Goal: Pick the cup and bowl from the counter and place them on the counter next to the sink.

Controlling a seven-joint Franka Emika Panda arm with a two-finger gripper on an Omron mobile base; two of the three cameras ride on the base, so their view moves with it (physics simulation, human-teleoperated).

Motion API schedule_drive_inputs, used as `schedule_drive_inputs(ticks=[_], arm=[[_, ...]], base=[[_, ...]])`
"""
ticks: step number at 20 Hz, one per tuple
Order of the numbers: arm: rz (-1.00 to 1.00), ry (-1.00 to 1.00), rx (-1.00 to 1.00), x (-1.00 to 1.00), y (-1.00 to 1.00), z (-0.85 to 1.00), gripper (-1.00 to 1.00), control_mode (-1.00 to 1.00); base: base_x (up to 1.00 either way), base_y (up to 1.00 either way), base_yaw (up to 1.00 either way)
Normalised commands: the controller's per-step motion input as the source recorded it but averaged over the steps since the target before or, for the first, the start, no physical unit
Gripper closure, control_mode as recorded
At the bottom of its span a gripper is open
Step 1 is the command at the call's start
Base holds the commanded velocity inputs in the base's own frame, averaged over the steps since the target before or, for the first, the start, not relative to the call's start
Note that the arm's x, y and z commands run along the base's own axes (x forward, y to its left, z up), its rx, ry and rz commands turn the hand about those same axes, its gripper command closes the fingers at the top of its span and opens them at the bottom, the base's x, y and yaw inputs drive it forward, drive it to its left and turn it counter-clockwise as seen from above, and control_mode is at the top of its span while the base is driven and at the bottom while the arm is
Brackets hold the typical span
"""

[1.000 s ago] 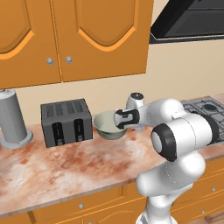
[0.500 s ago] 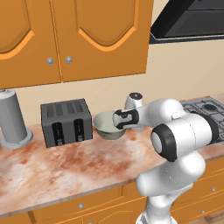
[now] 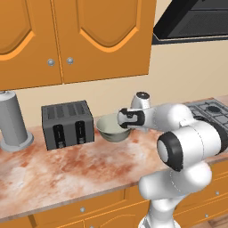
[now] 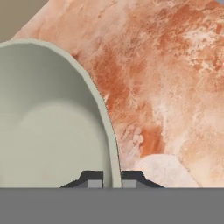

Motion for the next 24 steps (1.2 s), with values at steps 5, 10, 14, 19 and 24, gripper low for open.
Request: schedule_drive_inputs(ticks=[5, 10, 14, 19, 24], arm=[[0.00, -0.04, 0.19, -0.75, -0.48, 0.24, 1.00, -1.00], [0.00, -0.06, 0.12, -0.68, -0.45, 0.27, 1.00, -1.00], [0.00, -0.01, 0.02, -0.65, -0.40, 0.43, 1.00, -1.00], [0.00, 0.02, -0.01, -0.52, -0.28, 0.50, 1.00, -1.00], [0.02, 0.08, -0.02, -0.46, -0.20, 0.56, 1.00, -1.00]], base=[[0.00, 0.00, 0.00], [0.00, 0.00, 0.00], [0.00, 0.00, 0.00], [0.00, 0.00, 0.00], [0.00, 0.00, 0.00]])
